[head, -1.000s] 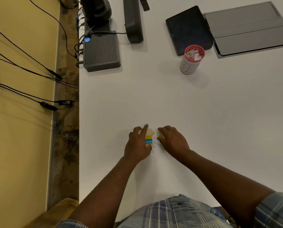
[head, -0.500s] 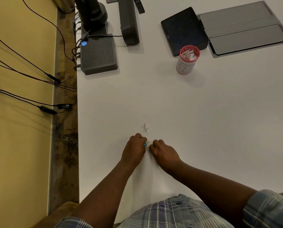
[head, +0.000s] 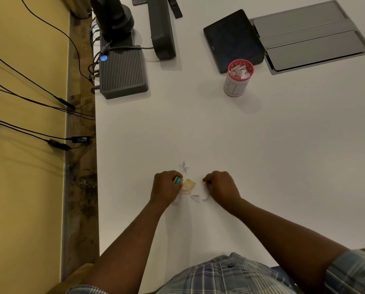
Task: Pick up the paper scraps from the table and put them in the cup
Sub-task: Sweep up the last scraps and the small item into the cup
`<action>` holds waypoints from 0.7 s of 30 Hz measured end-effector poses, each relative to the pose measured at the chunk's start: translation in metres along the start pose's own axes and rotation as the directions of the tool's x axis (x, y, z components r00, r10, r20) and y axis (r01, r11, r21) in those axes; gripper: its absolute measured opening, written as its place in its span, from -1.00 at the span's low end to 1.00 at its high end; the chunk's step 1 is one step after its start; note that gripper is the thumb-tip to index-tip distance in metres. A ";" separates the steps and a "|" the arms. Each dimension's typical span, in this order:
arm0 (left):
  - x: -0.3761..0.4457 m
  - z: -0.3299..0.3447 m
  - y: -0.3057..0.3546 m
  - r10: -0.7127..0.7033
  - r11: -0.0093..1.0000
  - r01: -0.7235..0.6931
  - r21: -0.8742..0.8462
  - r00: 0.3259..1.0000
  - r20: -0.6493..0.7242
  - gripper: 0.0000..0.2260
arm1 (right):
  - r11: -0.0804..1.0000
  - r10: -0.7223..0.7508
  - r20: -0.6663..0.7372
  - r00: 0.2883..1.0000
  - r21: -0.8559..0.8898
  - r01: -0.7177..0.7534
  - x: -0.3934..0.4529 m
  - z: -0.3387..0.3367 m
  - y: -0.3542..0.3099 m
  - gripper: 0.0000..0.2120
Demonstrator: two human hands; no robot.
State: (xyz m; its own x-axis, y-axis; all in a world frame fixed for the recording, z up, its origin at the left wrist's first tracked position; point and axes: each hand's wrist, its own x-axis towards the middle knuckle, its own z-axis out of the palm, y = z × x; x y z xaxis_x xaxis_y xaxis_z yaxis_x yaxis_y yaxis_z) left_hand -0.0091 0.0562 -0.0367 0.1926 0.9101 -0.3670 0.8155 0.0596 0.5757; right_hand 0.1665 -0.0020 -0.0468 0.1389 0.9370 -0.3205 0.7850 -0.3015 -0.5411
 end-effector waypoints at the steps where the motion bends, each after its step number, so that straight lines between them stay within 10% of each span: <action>1: 0.005 -0.003 0.004 -0.001 1.000 0.001 -0.021 1.000 -0.002 -0.83 | 0.997 0.045 -0.030 0.999 0.058 -0.044 0.004 -0.010 0.003 -0.78; 13: 0.084 -0.033 0.103 -0.016 0.859 0.070 -0.506 0.994 0.111 -0.83 | 0.892 0.283 -0.310 0.908 0.434 -0.130 0.123 -0.171 0.010 -0.89; 21: 0.174 -0.041 0.205 0.110 0.836 -0.076 -0.544 0.993 0.032 -0.81 | 0.996 0.091 -0.503 0.859 0.061 -0.069 0.227 -0.229 0.029 -0.78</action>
State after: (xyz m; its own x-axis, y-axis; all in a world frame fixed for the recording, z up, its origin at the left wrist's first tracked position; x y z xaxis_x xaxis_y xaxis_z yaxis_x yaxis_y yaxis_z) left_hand 0.1688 0.2440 0.0474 0.2987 0.8976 -0.3242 0.3702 0.2041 0.9062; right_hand 0.3588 0.2428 0.0427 0.4945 0.8666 0.0668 0.7351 -0.3760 -0.5642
